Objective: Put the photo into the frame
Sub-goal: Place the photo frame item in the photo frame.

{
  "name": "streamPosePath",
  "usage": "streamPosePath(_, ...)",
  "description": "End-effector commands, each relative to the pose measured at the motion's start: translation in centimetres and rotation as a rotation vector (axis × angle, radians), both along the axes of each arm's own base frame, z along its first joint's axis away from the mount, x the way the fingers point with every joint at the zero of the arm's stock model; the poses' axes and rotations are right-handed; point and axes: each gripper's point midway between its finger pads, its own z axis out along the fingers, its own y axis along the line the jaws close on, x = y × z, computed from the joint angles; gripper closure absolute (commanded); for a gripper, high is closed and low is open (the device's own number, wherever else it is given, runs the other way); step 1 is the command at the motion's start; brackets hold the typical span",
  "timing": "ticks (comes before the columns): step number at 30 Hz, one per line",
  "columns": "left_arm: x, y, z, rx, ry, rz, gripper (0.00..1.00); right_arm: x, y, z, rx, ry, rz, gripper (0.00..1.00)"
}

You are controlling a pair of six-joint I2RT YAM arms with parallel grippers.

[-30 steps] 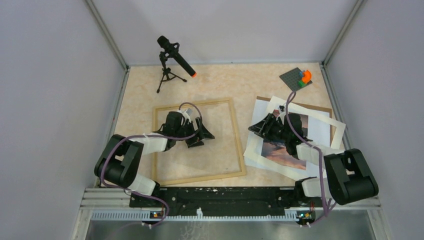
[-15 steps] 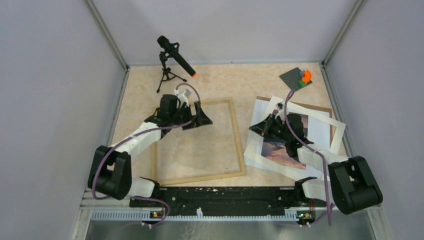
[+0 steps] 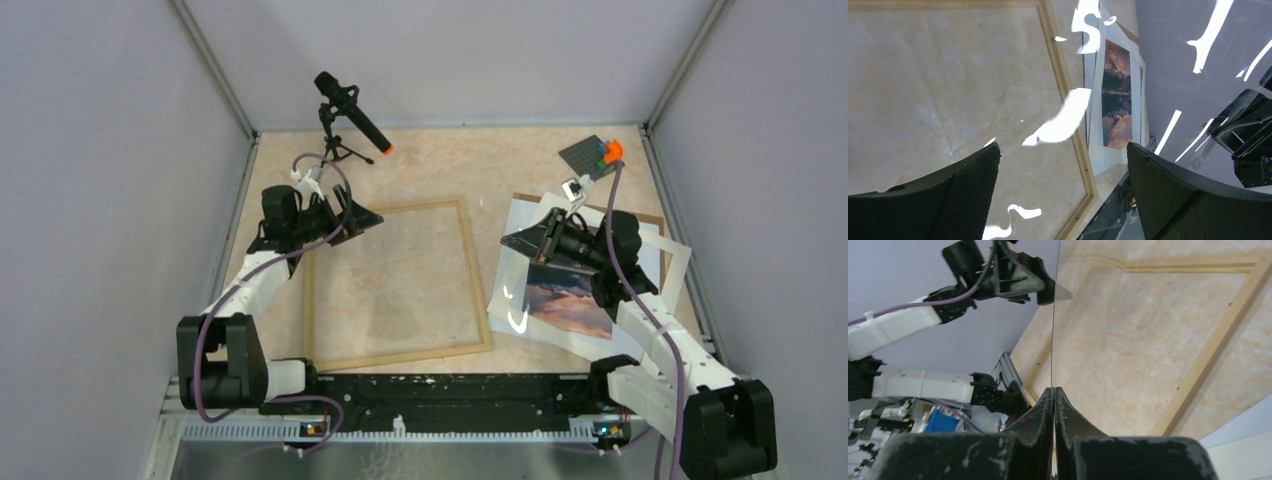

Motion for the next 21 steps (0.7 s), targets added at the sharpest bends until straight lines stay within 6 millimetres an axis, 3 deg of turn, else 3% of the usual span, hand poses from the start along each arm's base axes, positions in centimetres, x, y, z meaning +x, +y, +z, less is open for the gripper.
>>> streamPosePath(1,-0.5,-0.7,1.5,-0.07,-0.052,-0.078,0.02,-1.3,0.4,3.4,0.033,-0.015,0.09,1.0)
streamPosePath(5,1.1,3.7,-1.1,0.202,0.045,0.154,0.01,-0.7,0.7,3.8,0.035,0.033,0.103,1.0)
streamPosePath(8,1.3,4.5,-0.7,0.246,0.047,0.17,0.01,-0.7,1.2,5.0,0.075,0.047,0.149,1.0)
streamPosePath(14,-0.3,0.8,1.3,0.016,-0.022,-0.052,0.01,-0.9,1.7,8.9,0.152,0.019,0.208,1.0)
streamPosePath(21,-1.8,-0.9,2.2,-0.135,-0.084,-0.166,0.01,-1.9,1.7,12.3,0.218,-0.017,0.24,1.0)
